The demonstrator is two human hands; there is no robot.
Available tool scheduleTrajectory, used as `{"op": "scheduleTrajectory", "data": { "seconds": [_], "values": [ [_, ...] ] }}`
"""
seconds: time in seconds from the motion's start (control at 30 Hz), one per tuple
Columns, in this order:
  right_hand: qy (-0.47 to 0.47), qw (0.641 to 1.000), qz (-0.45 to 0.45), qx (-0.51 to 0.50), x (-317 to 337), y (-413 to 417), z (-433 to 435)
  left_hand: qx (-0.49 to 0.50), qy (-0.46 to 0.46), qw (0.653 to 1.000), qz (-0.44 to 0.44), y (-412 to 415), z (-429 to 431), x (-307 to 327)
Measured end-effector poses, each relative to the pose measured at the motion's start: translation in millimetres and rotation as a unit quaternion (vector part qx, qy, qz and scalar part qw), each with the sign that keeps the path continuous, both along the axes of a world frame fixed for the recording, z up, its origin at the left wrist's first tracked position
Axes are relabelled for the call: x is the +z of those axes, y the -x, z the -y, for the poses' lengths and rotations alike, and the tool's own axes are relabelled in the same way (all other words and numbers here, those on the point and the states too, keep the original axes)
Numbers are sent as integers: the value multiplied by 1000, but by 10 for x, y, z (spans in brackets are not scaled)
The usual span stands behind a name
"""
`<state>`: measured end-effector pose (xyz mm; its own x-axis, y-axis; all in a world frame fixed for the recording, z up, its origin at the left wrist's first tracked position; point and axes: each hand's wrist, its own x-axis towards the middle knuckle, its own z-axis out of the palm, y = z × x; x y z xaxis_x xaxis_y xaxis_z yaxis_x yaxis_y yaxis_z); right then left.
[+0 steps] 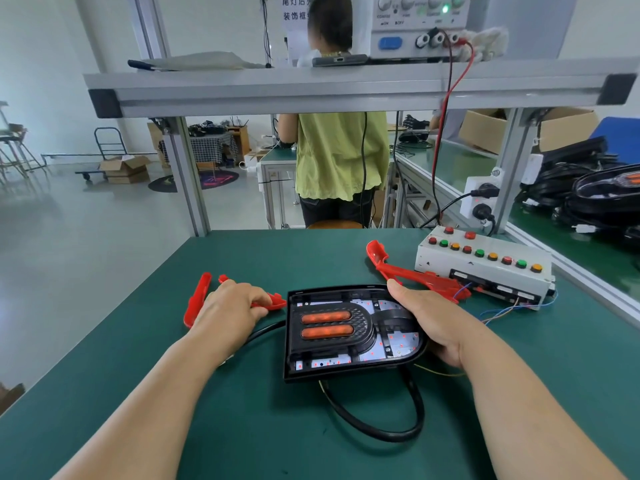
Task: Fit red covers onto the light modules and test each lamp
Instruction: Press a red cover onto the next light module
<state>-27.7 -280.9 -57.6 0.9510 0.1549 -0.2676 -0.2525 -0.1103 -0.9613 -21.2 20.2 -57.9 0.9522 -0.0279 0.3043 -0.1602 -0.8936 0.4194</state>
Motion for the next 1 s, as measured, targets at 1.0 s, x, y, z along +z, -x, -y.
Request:
{"op": "scheduleTrajectory", "data": {
  "seconds": [1.0],
  "values": [
    [41,999,7,-35,25,19,-112,-105,-24,987,-122,-713,686,675]
  ]
}}
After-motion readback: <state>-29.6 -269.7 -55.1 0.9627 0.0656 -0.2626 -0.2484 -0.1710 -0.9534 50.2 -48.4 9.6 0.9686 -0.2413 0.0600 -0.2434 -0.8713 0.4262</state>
